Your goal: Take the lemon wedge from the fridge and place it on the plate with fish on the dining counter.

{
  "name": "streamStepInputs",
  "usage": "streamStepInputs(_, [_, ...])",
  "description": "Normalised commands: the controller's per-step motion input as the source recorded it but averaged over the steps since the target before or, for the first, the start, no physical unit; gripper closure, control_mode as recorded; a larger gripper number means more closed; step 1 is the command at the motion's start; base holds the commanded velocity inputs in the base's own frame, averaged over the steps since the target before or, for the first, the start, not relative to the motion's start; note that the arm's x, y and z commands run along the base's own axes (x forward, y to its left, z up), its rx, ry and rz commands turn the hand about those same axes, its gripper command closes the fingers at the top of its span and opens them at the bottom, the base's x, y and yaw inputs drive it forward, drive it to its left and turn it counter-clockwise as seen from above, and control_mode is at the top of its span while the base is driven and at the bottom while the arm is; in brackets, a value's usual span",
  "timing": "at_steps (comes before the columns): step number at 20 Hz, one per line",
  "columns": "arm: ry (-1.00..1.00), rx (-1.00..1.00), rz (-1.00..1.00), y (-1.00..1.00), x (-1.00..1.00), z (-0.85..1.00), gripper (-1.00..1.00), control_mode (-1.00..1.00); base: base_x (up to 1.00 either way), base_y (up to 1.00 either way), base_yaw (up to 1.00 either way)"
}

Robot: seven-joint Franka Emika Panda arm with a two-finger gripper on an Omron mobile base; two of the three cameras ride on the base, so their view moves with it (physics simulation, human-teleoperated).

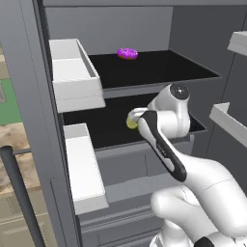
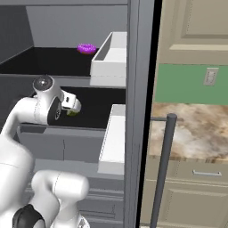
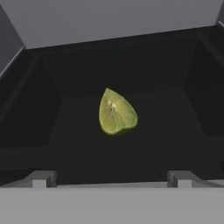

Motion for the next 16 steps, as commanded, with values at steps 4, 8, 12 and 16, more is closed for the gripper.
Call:
streamStepInputs(4, [0.01,0.00,0.00,0.00,0.61,-0.25,-1.00,-1.00,0.00,0.00,0.00])
streamStepInputs(8, [0.06,0.00,0.00,0.00,0.83,-0.16,-1.00,-1.00,0.00,0.00,0.00])
streamStepInputs(12, [0.09,0.00,0.00,0.00,0.81,-0.12,-1.00,-1.00,0.00,0.00,0.00])
streamStepInputs(16, [0.15,0.00,0.00,0.13,0.36,-0.26,-1.00,-1.00,0.00,0.00,0.00])
